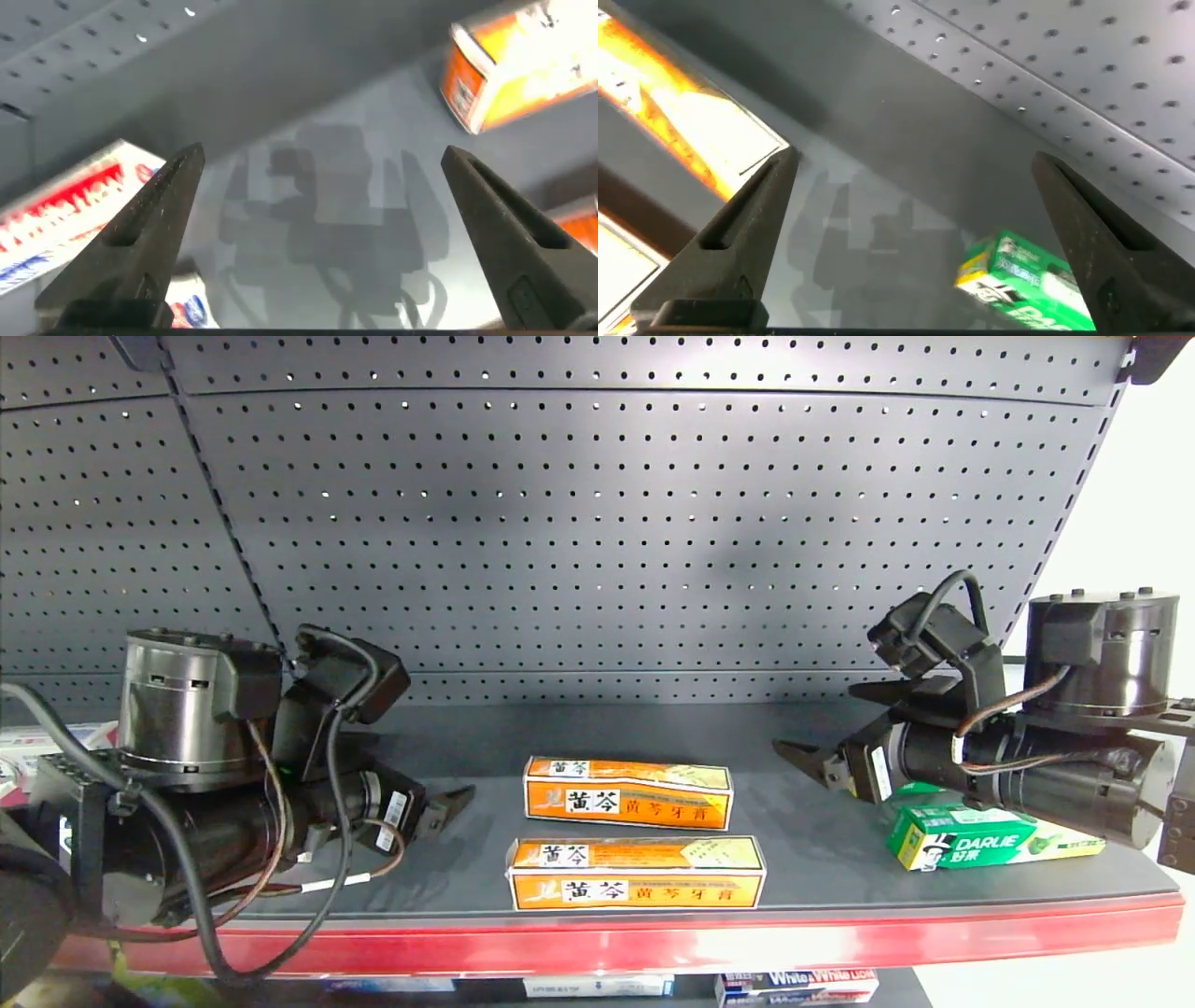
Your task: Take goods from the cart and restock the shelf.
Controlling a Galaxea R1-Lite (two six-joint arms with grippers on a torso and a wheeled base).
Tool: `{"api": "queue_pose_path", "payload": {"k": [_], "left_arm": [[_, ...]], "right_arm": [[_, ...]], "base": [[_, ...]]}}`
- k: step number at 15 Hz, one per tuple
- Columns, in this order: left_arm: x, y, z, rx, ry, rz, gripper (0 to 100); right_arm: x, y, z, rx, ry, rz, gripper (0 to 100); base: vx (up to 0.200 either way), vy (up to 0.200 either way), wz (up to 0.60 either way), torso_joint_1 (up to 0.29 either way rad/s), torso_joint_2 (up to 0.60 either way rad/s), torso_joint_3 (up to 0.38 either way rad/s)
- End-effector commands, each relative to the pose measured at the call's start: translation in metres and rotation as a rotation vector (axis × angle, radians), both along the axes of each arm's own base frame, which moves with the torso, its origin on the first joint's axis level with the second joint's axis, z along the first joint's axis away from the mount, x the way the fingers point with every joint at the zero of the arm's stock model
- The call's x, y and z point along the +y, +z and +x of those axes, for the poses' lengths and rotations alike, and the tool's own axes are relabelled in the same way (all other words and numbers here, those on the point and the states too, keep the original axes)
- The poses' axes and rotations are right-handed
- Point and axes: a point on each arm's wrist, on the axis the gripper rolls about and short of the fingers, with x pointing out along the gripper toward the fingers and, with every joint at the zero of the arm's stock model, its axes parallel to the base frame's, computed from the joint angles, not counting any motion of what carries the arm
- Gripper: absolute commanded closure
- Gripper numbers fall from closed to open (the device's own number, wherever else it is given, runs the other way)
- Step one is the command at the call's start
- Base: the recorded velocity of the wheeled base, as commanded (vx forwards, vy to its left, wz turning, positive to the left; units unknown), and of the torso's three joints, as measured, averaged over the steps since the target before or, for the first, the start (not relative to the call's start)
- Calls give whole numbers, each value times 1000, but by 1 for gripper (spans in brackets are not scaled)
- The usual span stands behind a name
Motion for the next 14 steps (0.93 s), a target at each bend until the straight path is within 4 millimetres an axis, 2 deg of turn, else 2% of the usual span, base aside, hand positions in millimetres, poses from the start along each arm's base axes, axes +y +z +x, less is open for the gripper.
{"api": "queue_pose_path", "payload": {"k": [1, 5, 10, 14], "left_arm": [[-2, 1, 21, -3, 26, -1, 0], [-12, -11, 48, 24, 28, 10, 0], [-17, -27, 57, 68, 21, 27, 0], [-23, -26, 65, 60, 11, 24, 0]], "right_arm": [[1, -2, 0, 7, 2, -5, 0], [-1, -1, 0, 2, -5, -1, 0], [-3, -1, 2, 2, -11, 1, 0], [-4, -1, 3, 4, -15, -1, 0]], "base": [[0, 0, 0, 0, 0, 0], [0, 0, 0, 0, 0, 0], [0, 0, 0, 0, 0, 0], [0, 0, 0, 0, 0, 0]]}}
